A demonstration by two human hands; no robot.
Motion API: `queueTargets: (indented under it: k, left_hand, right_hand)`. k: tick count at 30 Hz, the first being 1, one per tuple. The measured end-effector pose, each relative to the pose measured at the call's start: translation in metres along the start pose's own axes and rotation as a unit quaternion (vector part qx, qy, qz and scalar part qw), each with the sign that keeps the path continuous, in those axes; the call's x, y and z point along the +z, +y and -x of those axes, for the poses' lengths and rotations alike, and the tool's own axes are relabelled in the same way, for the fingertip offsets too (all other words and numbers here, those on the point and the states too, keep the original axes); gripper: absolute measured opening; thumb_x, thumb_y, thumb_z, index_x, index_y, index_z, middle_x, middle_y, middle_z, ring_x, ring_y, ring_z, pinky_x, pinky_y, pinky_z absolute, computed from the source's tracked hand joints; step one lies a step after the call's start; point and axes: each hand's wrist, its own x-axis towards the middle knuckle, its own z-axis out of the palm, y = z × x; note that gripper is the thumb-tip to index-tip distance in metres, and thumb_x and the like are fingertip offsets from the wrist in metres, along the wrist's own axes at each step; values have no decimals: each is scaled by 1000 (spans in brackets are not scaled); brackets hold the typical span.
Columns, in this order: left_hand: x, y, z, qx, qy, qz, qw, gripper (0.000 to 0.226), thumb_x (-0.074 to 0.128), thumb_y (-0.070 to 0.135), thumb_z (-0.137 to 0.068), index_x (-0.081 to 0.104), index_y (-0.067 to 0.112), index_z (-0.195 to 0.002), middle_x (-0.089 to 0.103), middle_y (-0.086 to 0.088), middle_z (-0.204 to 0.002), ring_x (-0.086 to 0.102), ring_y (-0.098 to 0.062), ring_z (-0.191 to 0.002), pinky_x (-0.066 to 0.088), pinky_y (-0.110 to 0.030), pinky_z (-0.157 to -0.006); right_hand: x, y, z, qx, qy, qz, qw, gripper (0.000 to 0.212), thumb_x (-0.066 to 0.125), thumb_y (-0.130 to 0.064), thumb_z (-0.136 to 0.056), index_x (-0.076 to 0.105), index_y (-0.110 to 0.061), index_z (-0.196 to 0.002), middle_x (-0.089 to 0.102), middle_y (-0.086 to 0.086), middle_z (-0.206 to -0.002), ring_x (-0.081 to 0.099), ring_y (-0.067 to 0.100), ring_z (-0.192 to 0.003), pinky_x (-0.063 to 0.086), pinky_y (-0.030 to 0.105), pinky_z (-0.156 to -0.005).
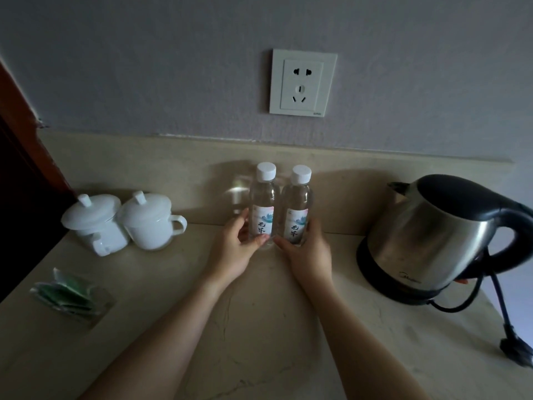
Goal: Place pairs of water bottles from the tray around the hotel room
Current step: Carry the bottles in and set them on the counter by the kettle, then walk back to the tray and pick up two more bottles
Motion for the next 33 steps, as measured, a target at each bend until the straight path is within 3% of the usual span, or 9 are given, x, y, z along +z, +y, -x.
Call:
queueTargets:
  k: [4, 7, 9, 11, 14, 18, 22, 26, 33]
  left_hand:
    - [0, 2, 0, -5, 10, -22, 1000, 57, 78, 7, -83, 55, 27, -130, 71, 4, -111, 69, 4, -95, 52, -16, -86]
    - [0, 8, 12, -25, 28, -35, 999, 70, 83, 25, -77, 49, 25, -138, 65, 9, -125, 63, 0, -113, 48, -24, -98]
    - [-1, 21, 30, 9, 82, -151, 985, 73, 81, 37, -74, 51, 19, -138, 62, 11, -128, 58, -8, -119, 43, -23, -101]
    - [-5, 43, 52, 96, 140, -265, 949, 53, 76, 34, -76, 64, 14, -123, 70, 3, -114, 64, -18, -108, 43, -19, -91]
    - [-28, 89, 72, 183, 198, -317, 909, 27, 72, 28, -79, 73, 12, -101, 74, -2, -95, 67, -26, -93, 48, -27, -81]
    - [-101, 140, 96, 178, 276, -352, 877, 24, 80, 19, -76, 73, 13, -98, 75, -1, -98, 67, -25, -95, 48, -29, -81]
    - [-194, 176, 145, 171, 334, -385, 843, 26, 70, 29, -79, 73, 14, -100, 73, 1, -100, 66, -22, -94, 47, -25, -78]
    - [-294, 190, 215, 171, 381, -446, 792, 38, 64, 32, -81, 71, 8, -110, 74, -5, -102, 68, -26, -95, 56, -38, -80]
    - [-455, 188, 378, 33, 462, -480, 745, 46, 61, 44, -80, 68, 16, -116, 72, 4, -106, 65, -16, -100, 54, -31, -81]
  right_hand:
    - [0, 1, -2, -3, -6, -7, 1000, 55, 84, -40, -69, 50, -28, -111, 67, -7, -104, 64, 8, -87, 43, 15, -61]
    - [-7, 0, 10, 33, 13, -22, 999, 85, 84, -45, -65, 43, -16, -134, 61, 6, -122, 62, 21, -104, 53, 31, -81]
    - [-20, -7, 30, 39, 30, -12, 999, 93, 82, -47, -68, 38, -9, -141, 52, 11, -131, 57, 28, -113, 50, 43, -95]
    - [-31, -19, 49, -26, 51, 3, 998, 74, 78, -39, -75, 46, -7, -133, 51, 4, -120, 56, 27, -109, 49, 42, -93]
    - [-38, -66, 70, -139, 51, 11, 989, 43, 73, -32, -80, 57, -12, -115, 54, -5, -102, 56, 20, -99, 47, 31, -83]
    - [-19, -149, 96, -269, 17, 20, 963, 37, 68, -32, -81, 61, -12, -111, 66, 1, -105, 58, 18, -98, 48, 32, -82]
    - [25, -223, 140, -382, -25, 20, 924, 35, 62, -32, -79, 64, -12, -107, 70, -1, -101, 62, 21, -91, 48, 32, -77]
    - [89, -291, 206, -470, -95, 7, 877, 39, 60, -36, -79, 65, -11, -109, 70, 4, -99, 64, 27, -91, 53, 38, -76]
    - [206, -399, 369, -548, -245, -86, 795, 41, 55, -39, -81, 63, -13, -112, 68, 1, -103, 63, 21, -95, 53, 35, -82]
